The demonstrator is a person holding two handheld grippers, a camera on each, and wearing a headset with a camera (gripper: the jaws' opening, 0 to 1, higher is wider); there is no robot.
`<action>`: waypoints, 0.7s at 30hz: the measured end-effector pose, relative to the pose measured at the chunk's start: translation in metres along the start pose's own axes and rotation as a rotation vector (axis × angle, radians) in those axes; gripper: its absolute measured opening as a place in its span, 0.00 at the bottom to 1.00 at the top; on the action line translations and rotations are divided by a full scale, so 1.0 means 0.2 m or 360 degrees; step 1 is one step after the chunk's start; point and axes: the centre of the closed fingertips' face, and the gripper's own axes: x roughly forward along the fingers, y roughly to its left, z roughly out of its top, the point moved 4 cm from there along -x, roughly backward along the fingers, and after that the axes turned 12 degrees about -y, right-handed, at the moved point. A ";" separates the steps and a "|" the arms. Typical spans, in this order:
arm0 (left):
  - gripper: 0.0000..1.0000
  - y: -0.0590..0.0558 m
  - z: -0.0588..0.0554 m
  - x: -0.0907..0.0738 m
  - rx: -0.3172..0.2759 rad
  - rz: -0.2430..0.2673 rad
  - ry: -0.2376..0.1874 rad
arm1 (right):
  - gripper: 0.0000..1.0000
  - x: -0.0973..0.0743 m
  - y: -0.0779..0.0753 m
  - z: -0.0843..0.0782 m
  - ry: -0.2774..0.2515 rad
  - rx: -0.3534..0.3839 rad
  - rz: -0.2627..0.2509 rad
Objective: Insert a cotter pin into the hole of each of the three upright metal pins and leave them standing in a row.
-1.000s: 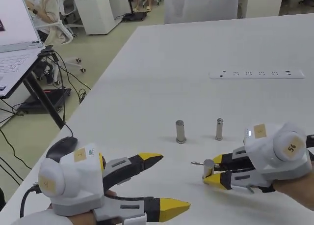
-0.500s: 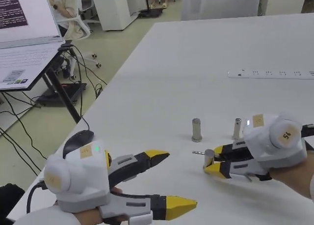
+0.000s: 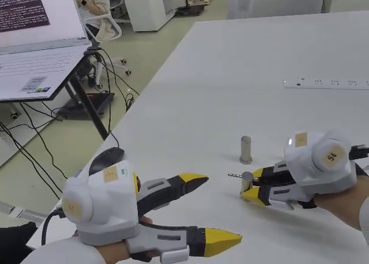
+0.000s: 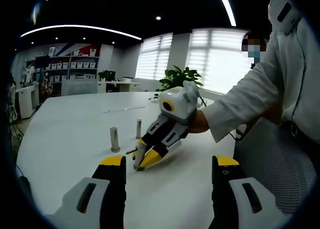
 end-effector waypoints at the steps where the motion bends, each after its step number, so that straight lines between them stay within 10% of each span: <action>1: 0.69 0.00 0.00 0.00 0.0001 0.0000 -0.0001 | 0.12 0.01 0.00 0.00 -0.0009 0.0001 0.0004; 21: 0.68 0.00 0.00 0.01 0.0016 -0.0002 0.0013 | 0.13 0.03 -0.01 0.01 -0.0072 0.0041 -0.0015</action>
